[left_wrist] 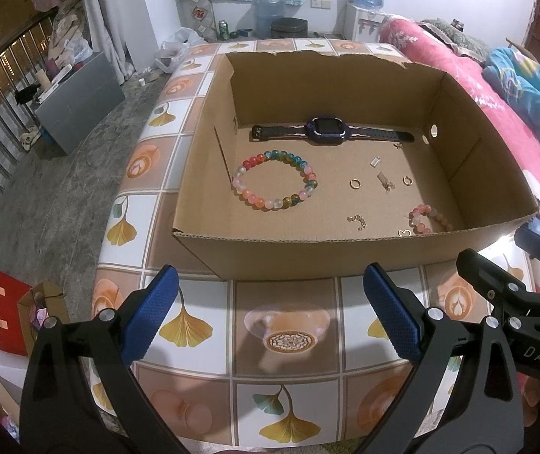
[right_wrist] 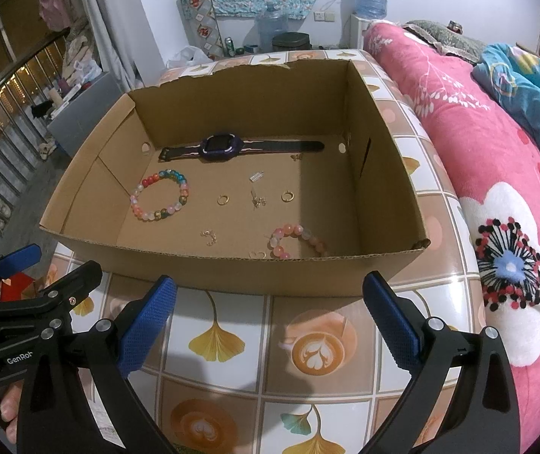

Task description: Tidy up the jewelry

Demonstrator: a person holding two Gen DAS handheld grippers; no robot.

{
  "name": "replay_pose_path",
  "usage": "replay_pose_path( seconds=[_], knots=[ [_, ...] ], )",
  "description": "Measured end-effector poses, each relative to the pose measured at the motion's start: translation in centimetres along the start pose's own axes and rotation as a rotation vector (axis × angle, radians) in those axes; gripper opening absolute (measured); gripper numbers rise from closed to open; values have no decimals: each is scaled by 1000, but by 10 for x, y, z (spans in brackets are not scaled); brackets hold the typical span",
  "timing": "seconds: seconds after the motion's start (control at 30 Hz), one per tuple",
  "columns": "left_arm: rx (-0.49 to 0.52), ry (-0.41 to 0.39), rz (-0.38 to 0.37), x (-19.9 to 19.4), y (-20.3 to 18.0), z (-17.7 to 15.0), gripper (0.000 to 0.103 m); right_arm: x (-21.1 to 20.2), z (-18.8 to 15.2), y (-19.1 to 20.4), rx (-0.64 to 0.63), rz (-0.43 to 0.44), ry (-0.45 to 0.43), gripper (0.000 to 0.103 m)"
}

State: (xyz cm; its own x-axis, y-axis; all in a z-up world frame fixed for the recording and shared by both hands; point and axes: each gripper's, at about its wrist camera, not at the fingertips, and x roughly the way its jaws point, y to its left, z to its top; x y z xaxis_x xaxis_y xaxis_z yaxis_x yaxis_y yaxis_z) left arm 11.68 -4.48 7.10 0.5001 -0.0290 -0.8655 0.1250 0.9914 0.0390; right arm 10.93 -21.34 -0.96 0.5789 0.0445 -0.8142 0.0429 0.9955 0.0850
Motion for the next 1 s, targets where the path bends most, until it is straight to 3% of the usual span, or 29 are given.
replay_pose_path(
  seconds=[1.0],
  knots=[
    [0,-3,2,-2,-1,2,94,0,1,0,1,0,-1,96]
  ],
)
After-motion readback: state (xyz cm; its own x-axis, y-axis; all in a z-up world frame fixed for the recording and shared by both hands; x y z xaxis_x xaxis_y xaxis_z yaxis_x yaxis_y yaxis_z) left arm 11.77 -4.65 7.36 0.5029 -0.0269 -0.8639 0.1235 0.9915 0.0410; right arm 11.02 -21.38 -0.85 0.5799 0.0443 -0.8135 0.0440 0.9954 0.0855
